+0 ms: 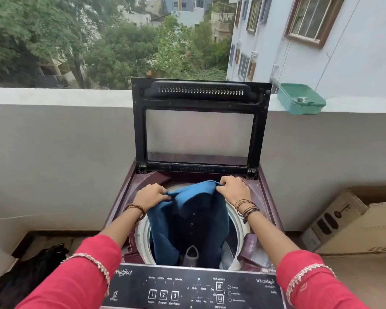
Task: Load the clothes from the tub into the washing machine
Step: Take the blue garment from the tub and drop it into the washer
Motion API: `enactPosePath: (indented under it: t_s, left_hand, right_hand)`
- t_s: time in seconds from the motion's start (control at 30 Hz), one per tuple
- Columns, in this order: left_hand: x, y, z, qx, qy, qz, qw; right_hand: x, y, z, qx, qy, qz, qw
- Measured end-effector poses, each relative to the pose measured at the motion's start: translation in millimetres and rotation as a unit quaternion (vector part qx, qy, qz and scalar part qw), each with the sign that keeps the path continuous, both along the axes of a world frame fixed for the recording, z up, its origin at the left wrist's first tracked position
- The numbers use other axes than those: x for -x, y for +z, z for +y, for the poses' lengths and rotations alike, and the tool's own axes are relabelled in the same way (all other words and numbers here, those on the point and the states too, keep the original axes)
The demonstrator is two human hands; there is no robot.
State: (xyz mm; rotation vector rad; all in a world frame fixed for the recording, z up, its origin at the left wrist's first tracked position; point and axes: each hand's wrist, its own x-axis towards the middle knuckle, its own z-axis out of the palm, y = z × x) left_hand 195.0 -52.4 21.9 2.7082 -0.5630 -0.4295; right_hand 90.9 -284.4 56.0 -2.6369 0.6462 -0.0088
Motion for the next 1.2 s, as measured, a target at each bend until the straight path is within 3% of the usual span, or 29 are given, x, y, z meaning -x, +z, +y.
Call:
enactPosePath:
  t_s: [0.07, 0.13, 0.23, 0.3, 0.4, 0.5, 0.67, 0.73, 0.8, 0.93, 1.2]
  left_hand:
    - [1.1, -7.9, 0.5, -0.117, -0.062, 0.034, 0.991]
    - [2.1, -12.4, -0.1, -0.158, -0.092, 0.057, 0.981]
    - [-2.4, -22.0, -1.6, -0.084, -0.101, 0.223, 0.966]
    - [-6.5, -32.4, -2.3, 0.008, -0.02, 0.282, 0.959]
    - [-16.1, -53.8, -4.7, 0.123, 0.139, 0.216, 0.959]
    - [-18.2, -65.6, -16.9, 0.03, 0.064, 0.2, 0.977]
    - [0.3, -92.4, -29.2, -0.06, -0.04, 0.262, 0.962]
    - [13.5, -104.2, -33.8, -0.05, -0.044, 0.226, 0.972]
    - [27.1, -114.8, -37.8, -0.01, 0.018, 0.202, 0.979]
    - [53.5, -120.4, -48.1, 0.077, 0.123, 0.241, 0.96]
    - [71.6, -55.6, -101.0, 0.174, 0.034, 0.252, 0.951]
  right_hand:
    - [-4.5, -15.3, -3.6, -0.016, 0.023, 0.116, 0.993]
    - [-6.6, -26.3, -6.6, -0.049, 0.054, 0.216, 0.974]
    - [-8.1, -34.6, -12.6, -0.114, 0.051, 0.267, 0.956]
    - [-9.0, -40.4, -16.6, -0.149, 0.025, 0.252, 0.956]
    - [-15.5, -58.8, -16.9, -0.11, -0.015, 0.19, 0.976]
    - [-15.2, -79.7, -7.0, -0.175, -0.049, 0.181, 0.967]
    - [-8.5, -109.3, 7.2, -0.302, -0.06, 0.249, 0.918]
    - [-8.9, -117.0, 12.3, -0.289, -0.058, 0.227, 0.928]
    - [-9.9, -123.0, 18.1, -0.261, -0.053, 0.19, 0.945]
    - [-3.6, -120.1, 25.4, -0.219, -0.043, 0.178, 0.959]
    - [17.2, -51.3, 0.3, -0.181, -0.045, 0.064, 0.98]
